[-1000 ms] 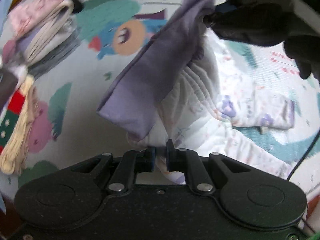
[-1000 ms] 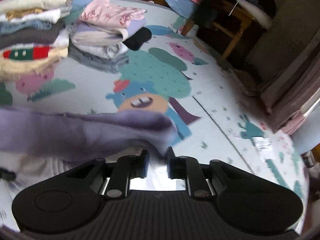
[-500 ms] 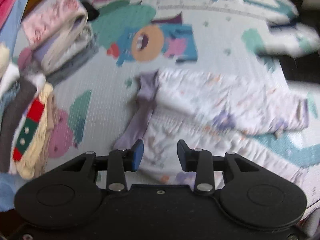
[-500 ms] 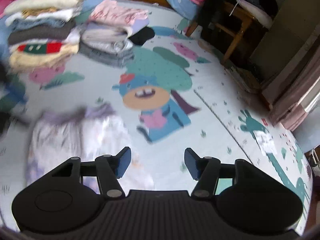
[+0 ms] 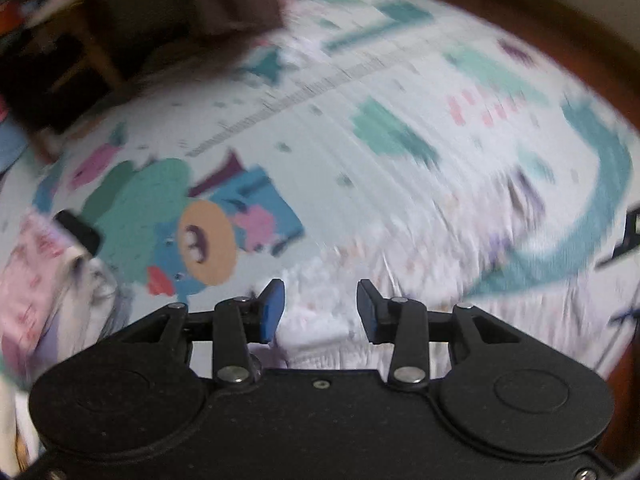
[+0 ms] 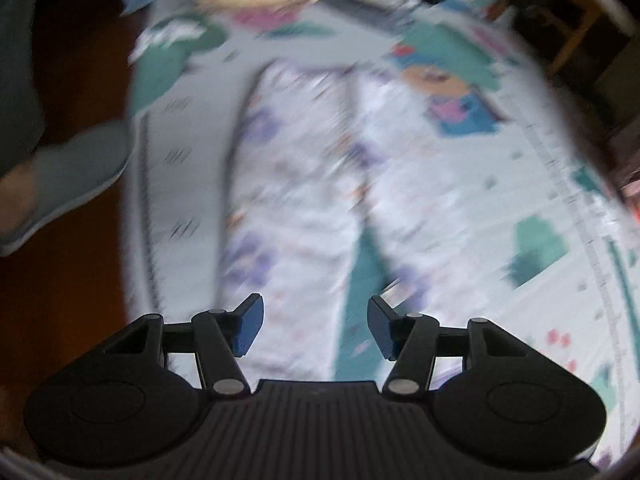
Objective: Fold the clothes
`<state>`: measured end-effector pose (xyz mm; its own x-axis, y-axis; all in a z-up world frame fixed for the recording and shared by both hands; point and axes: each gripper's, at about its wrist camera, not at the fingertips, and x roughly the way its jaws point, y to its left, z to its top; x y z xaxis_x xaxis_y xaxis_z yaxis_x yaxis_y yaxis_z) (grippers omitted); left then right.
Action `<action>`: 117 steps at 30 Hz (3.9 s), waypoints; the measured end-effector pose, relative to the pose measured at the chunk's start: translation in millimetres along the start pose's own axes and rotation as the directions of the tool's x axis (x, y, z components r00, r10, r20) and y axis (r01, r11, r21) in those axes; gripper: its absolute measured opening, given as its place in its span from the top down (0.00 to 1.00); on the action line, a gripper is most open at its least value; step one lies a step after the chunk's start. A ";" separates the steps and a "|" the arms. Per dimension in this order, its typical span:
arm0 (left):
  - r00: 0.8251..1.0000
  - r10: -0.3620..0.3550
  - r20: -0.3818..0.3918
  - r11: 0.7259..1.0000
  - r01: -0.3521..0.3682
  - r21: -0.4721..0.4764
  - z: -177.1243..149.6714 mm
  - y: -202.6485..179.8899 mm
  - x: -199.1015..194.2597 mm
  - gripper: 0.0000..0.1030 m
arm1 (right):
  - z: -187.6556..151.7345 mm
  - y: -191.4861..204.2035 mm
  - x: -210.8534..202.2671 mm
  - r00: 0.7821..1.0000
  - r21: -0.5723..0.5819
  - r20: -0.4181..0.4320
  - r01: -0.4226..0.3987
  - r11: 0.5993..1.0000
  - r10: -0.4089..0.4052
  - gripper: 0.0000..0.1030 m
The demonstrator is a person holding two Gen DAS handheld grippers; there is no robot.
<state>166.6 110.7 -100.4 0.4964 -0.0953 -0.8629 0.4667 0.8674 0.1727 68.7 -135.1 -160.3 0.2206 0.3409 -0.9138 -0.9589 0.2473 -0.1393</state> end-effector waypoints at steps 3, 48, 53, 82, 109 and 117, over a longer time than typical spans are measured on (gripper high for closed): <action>0.997 -0.031 -0.072 0.992 0.039 0.119 -18.6 -15.4 43.5 0.63 | -19.5 9.8 19.4 0.999 0.050 -0.013 -0.037 0.998 0.037 0.44; 0.994 -0.019 0.108 0.980 0.040 -0.194 -105.6 23.6 149.7 0.70 | 24.1 -120.4 156.0 0.980 0.397 0.105 0.116 0.910 -0.171 0.48; 0.965 -0.155 0.214 0.965 0.194 -0.177 -78.8 -8.6 139.9 0.70 | 17.9 -145.5 137.9 0.967 0.470 0.118 0.144 0.871 -0.224 0.50; 0.978 -0.149 0.148 0.966 0.176 -0.191 -77.6 -47.6 162.0 0.65 | -9.5 -128.8 96.5 0.988 0.434 0.058 0.103 0.895 -0.142 0.53; 0.994 0.056 0.090 0.976 -0.036 -0.214 -179.8 -50.8 103.6 0.57 | -70.8 15.1 89.8 0.990 0.392 -0.055 -0.096 0.915 0.128 0.44; 0.994 0.014 0.110 0.980 0.009 -0.200 -202.2 -52.3 98.2 0.52 | -78.7 9.1 82.9 0.997 0.419 -0.041 -0.041 0.907 0.064 0.48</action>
<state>42.9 154.7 -290.2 0.5804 -0.1368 -0.8028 0.3155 0.9466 0.0668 64.2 -176.0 -267.4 0.1509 0.3186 -0.9358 -0.8043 0.5899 0.0711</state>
